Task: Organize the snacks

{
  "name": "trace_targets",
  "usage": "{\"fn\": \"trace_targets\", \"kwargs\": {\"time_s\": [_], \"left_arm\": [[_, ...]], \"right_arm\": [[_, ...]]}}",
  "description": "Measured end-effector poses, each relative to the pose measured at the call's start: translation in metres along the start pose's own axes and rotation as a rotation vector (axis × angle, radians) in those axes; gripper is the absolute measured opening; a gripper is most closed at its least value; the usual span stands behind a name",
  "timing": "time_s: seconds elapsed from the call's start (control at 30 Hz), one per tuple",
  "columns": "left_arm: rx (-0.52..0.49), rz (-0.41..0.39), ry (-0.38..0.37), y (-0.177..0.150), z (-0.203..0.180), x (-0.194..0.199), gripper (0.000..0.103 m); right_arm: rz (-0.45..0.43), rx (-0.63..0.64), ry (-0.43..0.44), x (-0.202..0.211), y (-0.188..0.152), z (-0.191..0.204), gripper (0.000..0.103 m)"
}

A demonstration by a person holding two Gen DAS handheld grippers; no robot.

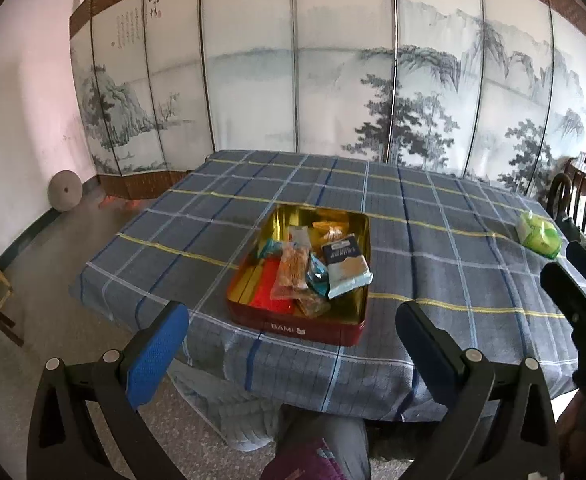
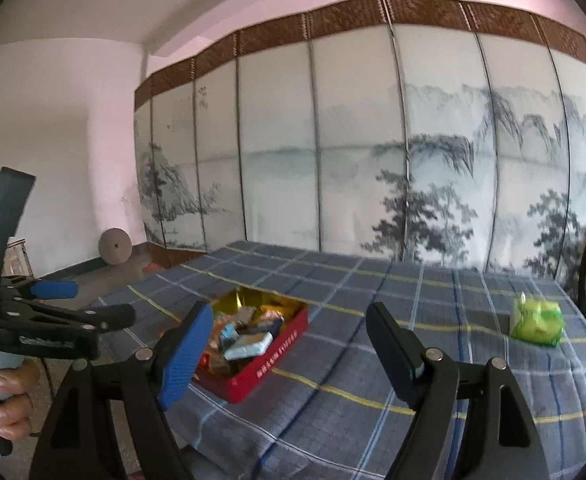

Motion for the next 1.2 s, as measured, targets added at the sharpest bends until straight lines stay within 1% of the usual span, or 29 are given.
{"fn": "trace_targets", "kwargs": {"time_s": [0.37,0.47,0.57,0.63,0.7,0.8,0.93,1.03,1.07,1.1,1.13,1.2], "left_arm": [[-0.034,0.060,0.015,0.003,-0.009,-0.027,0.103],[-0.043,0.082,0.014,0.004,-0.011,-0.037,0.103],[-0.060,0.091,0.009,0.006,-0.013,-0.046,0.103],[-0.075,0.090,0.020,0.008,-0.015,-0.052,0.103],[-0.088,0.102,0.016,0.010,-0.017,-0.059,0.103],[-0.087,0.122,0.001,0.015,-0.018,-0.069,0.103],[-0.086,0.145,0.002,0.019,-0.017,-0.083,0.103],[-0.085,0.155,0.002,0.019,-0.015,-0.093,0.103],[-0.091,0.152,0.009,0.019,-0.015,-0.095,0.103],[-0.100,0.144,0.038,0.019,-0.015,-0.096,0.103],[-0.106,0.131,0.062,0.019,-0.016,-0.096,0.103],[-0.102,0.106,0.075,0.019,-0.014,-0.095,0.103]], "right_arm": [[0.075,-0.061,-0.124,-0.036,-0.005,-0.067,0.081],[0.123,-0.074,-0.173,-0.054,-0.006,-0.097,0.081],[0.185,-0.079,-0.252,-0.078,-0.011,-0.140,0.081],[0.277,-0.093,-0.330,-0.103,-0.016,-0.179,0.081],[0.355,-0.106,-0.392,-0.123,-0.022,-0.215,0.081],[0.423,-0.149,-0.461,-0.142,-0.026,-0.261,0.081],[0.453,-0.188,-0.507,-0.157,-0.027,-0.299,0.081],[0.477,-0.211,-0.516,-0.169,-0.030,-0.319,0.081],[0.485,-0.208,-0.526,-0.174,-0.031,-0.324,0.081],[0.495,-0.203,-0.534,-0.179,-0.031,-0.328,0.081],[0.488,-0.200,-0.528,-0.182,-0.030,-0.330,0.082],[0.495,-0.186,-0.529,-0.192,-0.025,-0.332,0.082]]}}
Point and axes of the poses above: each gripper's, at about its wrist camera, not at the fingertips, and x roughly against the way its jaws point, z to its left, y to its top, the point moved 1 cm from there along -x, roughly the way its jaws point, and after that the axes turned 14 degrees about -x, right-handed, at the moved point
